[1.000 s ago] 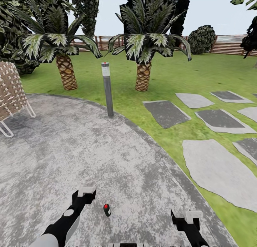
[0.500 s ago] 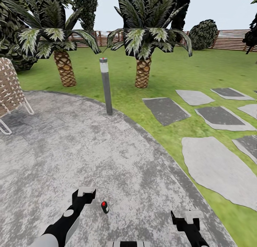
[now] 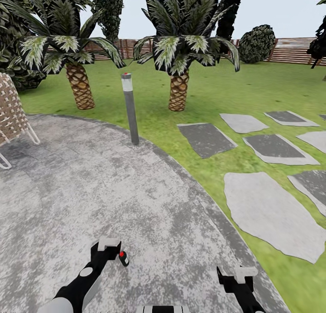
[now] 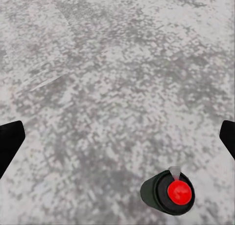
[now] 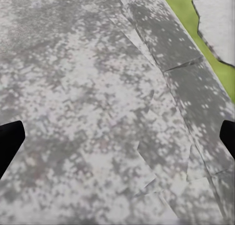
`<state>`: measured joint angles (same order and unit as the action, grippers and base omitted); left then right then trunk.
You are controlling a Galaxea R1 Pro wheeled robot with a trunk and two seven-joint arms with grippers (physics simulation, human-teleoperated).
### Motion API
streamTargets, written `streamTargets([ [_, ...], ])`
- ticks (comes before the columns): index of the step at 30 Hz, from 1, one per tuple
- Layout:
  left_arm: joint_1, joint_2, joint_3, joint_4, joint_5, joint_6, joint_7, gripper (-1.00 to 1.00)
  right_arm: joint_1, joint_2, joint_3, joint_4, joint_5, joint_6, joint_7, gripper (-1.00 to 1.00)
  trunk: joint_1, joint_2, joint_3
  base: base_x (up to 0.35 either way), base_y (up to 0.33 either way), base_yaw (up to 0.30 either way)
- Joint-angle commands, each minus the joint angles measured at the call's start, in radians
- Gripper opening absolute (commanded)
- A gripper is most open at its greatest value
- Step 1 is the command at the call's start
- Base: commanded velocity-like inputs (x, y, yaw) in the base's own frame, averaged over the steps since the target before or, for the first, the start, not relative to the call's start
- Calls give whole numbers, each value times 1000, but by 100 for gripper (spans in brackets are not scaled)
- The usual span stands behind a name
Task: Pick up the pesticide atomizer in the garden and spray insectifuge to fully cover both potted plants in the garden.
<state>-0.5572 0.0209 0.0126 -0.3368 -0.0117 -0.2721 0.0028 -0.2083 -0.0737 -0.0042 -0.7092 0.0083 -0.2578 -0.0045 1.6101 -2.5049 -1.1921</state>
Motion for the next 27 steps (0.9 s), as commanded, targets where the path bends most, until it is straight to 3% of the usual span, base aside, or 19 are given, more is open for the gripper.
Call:
streamTargets([
  [1, 0, 0, 1, 1, -1, -3, 0, 100, 0, 0, 0, 1, 1, -3, -1, 100, 0, 0, -1, -9, -9, 0],
  [8, 0, -1, 2, 0, -2, -4, 1, 100, 0, 0, 0, 2, 1, -3, -2, 100, 0, 0, -5, -1, -27, 16],
  [21, 0, -2, 3, -1, -4, -3, 2, 100, 0, 0, 0, 1, 1, -3, -2, 100, 0, 0, -17, 0, -252, 178],
  [27, 1, 1, 3, -1, -1, -4, 2, 100, 0, 0, 0, 1, 1, -3, -2, 100, 0, 0, -18, 0, -194, 40],
])
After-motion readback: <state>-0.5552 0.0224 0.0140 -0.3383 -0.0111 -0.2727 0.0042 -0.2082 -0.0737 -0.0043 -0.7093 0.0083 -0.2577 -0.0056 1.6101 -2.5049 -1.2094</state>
